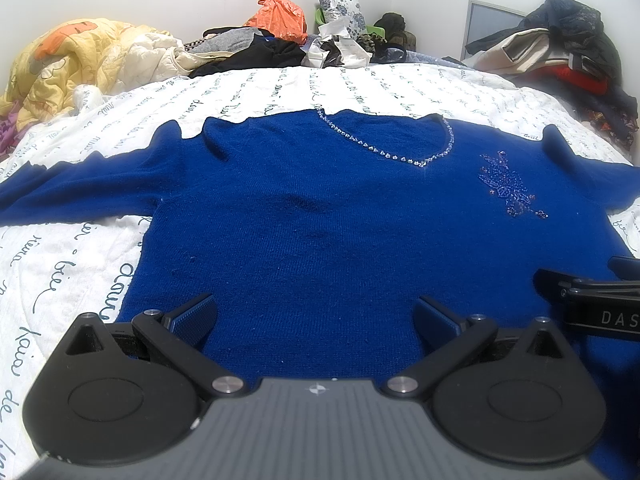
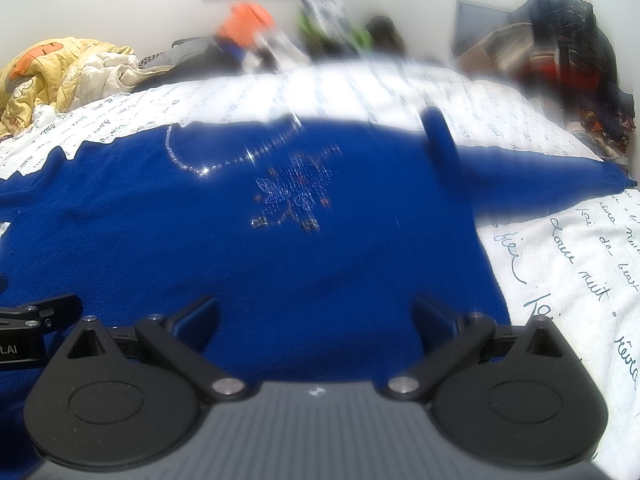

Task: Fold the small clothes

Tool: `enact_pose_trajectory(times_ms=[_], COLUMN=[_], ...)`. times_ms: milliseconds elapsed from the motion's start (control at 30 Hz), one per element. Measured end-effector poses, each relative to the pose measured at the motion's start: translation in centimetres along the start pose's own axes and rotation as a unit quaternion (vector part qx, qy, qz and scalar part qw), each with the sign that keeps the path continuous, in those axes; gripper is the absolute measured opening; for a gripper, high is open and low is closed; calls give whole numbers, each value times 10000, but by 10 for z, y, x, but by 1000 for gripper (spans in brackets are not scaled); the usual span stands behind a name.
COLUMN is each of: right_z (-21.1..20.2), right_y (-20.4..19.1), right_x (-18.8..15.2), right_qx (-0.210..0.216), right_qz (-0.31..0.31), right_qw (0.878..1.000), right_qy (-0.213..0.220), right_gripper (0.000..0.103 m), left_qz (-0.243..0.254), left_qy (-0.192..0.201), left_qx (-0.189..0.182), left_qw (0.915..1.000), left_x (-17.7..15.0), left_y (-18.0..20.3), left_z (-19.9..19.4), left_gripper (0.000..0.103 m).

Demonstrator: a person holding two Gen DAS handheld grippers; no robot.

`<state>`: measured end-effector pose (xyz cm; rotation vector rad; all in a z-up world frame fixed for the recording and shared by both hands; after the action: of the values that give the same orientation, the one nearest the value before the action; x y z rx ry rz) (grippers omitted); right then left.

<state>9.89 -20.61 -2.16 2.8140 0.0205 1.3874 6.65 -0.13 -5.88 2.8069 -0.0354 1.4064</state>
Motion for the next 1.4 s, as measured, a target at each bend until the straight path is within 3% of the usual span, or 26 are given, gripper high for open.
enact_pose_trajectory(times_ms=[400, 467, 500, 533, 567, 633, 667, 733, 833, 933, 967, 1033, 1100, 1233, 1267, 1333, 1400], right_z=[-1, -2, -9, -18, -28, -42, -40, -20, 11, 40, 48, 59, 72, 99, 103, 107, 112], right_y=[1, 8, 22, 39, 67, 134, 171, 236, 349, 428, 446, 464, 469, 457, 458, 457, 459], right_x=[0, 7, 16, 27, 40, 58, 64, 71, 70, 55, 51, 55, 62, 80, 85, 88, 81], right_qx=[60, 509, 861, 1283, 1661, 1917, 1943, 1955, 1200, 427, 350, 281, 311, 210, 229, 152, -39], right_qz=[-40, 24, 480, 1040, 1746, 3077, 3607, 4212, 4984, 5525, 5681, 5735, 5693, 5308, 5265, 5192, 5129], right_qw=[9999, 9979, 9946, 9863, 9697, 9227, 9013, 8784, 8476, 8228, 8129, 8092, 8132, 8432, 8459, 8514, 8561], right_qy=[-76, -391, -312, -33, 397, 1310, 1407, 1129, 1371, 1260, 1237, 1244, 1167, 822, 813, 735, 625], right_gripper=[103, 103, 103, 103, 103, 103, 103, 103, 103, 101, 88, 82, 81, 77, 74, 50, 9], left_qz=[2, -1, -1, -1, -2, -2, -1, 0, 0, 2, 0, 2, 3, 2, 2, 1, 2], left_qy=[-1, 0, 1, 1, 2, 1, 1, 1, 1, -1, -1, -3, -5, -4, -4, -4, -4], left_qx=[-2, -1, 0, 2, 3, 5, 4, 3, 3, 3, 4, 4, 5, 2, 2, 1, 2], left_qw=[10000, 10000, 10000, 10000, 10000, 10000, 10000, 10000, 10000, 10000, 10000, 10000, 10000, 10000, 10000, 10000, 10000], left_x=[0, 0, 0, 0, 0, 0, 0, 0, 0, 0, 0, 0, 0, 0, 0, 0, 0], left_y=[0, 0, 0, 0, 0, 0, 0, 0, 0, 0, 0, 0, 0, 0, 0, 0, 0], left_z=[0, 0, 0, 0, 0, 0, 0, 0, 0, 0, 0, 0, 0, 0, 0, 0, 0], left_gripper=[103, 103, 103, 103, 103, 103, 103, 103, 103, 103, 103, 103, 103, 103, 103, 103, 103])
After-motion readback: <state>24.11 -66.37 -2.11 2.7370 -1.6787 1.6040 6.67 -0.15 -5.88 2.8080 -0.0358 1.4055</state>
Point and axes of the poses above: each gripper's, at about its wrist camera, not at the fingertips, and z roughly the way its jaws point, y to its right, x to its top, the point moved 9 cm from there along z, roughly the way its jaws point, and after that the axes turned 4 degrees about y, right-handed, at the moved point
